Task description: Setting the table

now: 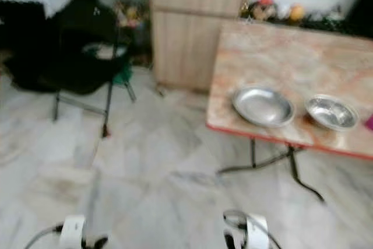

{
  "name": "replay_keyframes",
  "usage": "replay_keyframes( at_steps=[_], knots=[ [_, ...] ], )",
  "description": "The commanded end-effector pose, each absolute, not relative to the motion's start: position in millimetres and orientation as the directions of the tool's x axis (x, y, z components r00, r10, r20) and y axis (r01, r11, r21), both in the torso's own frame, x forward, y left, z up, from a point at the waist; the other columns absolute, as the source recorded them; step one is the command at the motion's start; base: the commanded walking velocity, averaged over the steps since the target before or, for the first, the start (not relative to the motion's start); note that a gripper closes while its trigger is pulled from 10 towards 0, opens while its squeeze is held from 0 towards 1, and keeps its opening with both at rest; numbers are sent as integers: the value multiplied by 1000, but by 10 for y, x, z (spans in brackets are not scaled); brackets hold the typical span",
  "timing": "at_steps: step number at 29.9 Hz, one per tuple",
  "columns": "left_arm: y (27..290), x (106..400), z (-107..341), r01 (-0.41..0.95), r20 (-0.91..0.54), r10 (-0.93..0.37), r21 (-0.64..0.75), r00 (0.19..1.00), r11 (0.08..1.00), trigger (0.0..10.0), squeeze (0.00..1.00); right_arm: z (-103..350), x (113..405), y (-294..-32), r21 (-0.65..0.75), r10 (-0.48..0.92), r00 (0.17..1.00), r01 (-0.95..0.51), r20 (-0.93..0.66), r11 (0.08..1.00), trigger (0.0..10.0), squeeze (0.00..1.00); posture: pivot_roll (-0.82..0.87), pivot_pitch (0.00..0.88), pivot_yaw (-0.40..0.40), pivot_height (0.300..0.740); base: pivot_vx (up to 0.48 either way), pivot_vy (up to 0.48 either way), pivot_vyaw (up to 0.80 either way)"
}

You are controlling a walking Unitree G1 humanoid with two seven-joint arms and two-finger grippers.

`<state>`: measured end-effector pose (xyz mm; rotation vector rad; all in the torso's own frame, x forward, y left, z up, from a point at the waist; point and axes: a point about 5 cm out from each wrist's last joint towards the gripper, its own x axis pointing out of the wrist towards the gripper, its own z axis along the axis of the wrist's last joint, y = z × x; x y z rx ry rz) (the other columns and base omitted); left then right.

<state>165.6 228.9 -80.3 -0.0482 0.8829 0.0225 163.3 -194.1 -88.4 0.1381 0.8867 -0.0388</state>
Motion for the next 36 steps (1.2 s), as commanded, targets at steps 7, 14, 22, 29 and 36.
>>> replay_keyframes(
  at_steps=[7, 14, 22, 29, 36],
  knots=[
    [2269, 1652, -816, -39, -785, -4, -36, 620, 999, 10000, 0, -902, 1600, -1949, 96, 17, 614, 96, -789, 991, 10000, 0, 70, 0, -48, 740, 0, 0, -789],
    [2260, 1666, -814, -30, -786, -4, -29, 619, 999, 10000, 0, -905, 1595, -1938, 99, 17, 617, 98, -787, 990, 10000, 0, 68, 0, -43, 740, 0, 0, 0],
    [2191, 1721, -807, 8, -785, -16, -14, 620, 1000, 10000, 0, -909, 1593, -1917, 102, 28, 614, 86, -789, 991, 10000, 0, 72, 0, -45, 740, 0, 0, 0],
    [2134, 1767, -796, 31, -776, -29, -13, 630, 999, 10000, 0, -907, 1605, -1899, 103, 35, 613, 76, -789, 992, 10000, 0, 72, 0, -43, 740, 0, -317, 0],
    [2127, 1769, -795, 41, -774, -35, -12, 632, 999, 10000, 0, -912, 1598, -1892, 101, 36, 608, 72, -793, 992, 10000, 0, 74, 0, -43, 740, 0, -332, 0]
  ],
)
